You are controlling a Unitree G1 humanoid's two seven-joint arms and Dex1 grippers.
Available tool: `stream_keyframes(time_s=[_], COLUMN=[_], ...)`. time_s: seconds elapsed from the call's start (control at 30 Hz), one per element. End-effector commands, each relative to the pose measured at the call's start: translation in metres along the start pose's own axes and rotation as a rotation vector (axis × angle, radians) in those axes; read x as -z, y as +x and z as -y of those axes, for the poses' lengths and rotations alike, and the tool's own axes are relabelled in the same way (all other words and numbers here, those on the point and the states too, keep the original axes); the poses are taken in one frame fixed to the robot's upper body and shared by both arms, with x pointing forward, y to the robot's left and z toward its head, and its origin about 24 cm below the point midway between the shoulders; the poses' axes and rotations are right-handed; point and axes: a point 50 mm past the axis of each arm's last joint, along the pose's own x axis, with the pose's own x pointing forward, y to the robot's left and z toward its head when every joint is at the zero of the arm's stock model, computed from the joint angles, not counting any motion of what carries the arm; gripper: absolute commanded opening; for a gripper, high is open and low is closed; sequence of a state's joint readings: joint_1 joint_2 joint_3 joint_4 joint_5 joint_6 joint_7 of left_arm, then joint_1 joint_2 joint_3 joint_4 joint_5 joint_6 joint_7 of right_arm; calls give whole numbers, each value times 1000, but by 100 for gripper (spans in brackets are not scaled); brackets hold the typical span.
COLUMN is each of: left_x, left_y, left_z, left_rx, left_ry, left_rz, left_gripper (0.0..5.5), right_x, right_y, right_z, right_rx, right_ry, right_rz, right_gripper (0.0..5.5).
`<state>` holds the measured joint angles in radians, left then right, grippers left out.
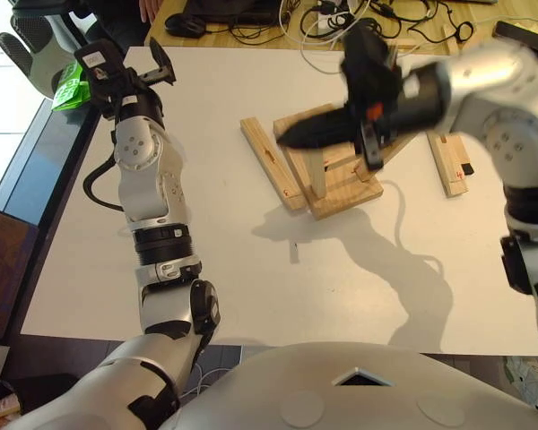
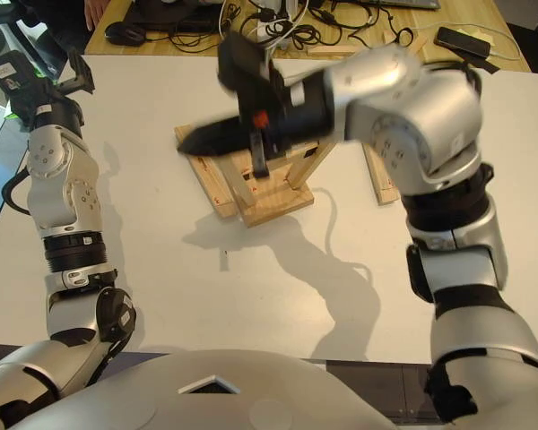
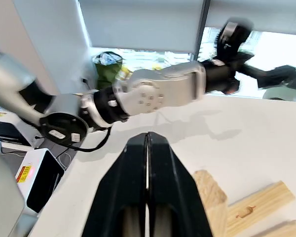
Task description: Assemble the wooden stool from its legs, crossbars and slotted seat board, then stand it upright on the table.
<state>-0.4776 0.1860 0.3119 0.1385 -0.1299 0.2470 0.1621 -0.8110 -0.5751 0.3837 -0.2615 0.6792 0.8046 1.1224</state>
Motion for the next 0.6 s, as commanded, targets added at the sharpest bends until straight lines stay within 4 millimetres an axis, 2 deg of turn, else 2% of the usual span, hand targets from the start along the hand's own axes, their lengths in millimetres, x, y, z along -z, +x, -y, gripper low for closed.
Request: stream_keyframes(time_s=[0.03,0.1,0.2,0.3,0.37,0.43,0.47,0.53,0.6], left_x=[1,1,0,-2,-8,-15,-14,-11,-8], left_y=[-1,-1,-1,-10,-28,-58,-70,-89,-98], left_z=[2,2,6,24,50,78,85,100,117], left_rx=[3,3,23,153,370,640,722,819,826], left_ry=[-3,-4,-7,22,64,135,175,225,210], left_rz=[-6,-5,-1,-6,3,-7,-31,-78,-127], left_gripper=[494,494,494,494,494,494,494,494,494], right_x=[31,6,-40,-68,-74,-79,-81,-83,-79], right_y=[9,5,-13,-32,-47,-73,-85,-104,-114], right_z=[-7,-1,4,-2,-7,2,9,17,22], right_rx=[5,33,141,186,212,402,511,694,822], right_ry=[142,68,-65,-99,-73,-35,-16,23,60], right_rz=[-61,70,249,364,413,525,593,725,804], right_gripper=[1,1,1,1,1,1,1,1,1])
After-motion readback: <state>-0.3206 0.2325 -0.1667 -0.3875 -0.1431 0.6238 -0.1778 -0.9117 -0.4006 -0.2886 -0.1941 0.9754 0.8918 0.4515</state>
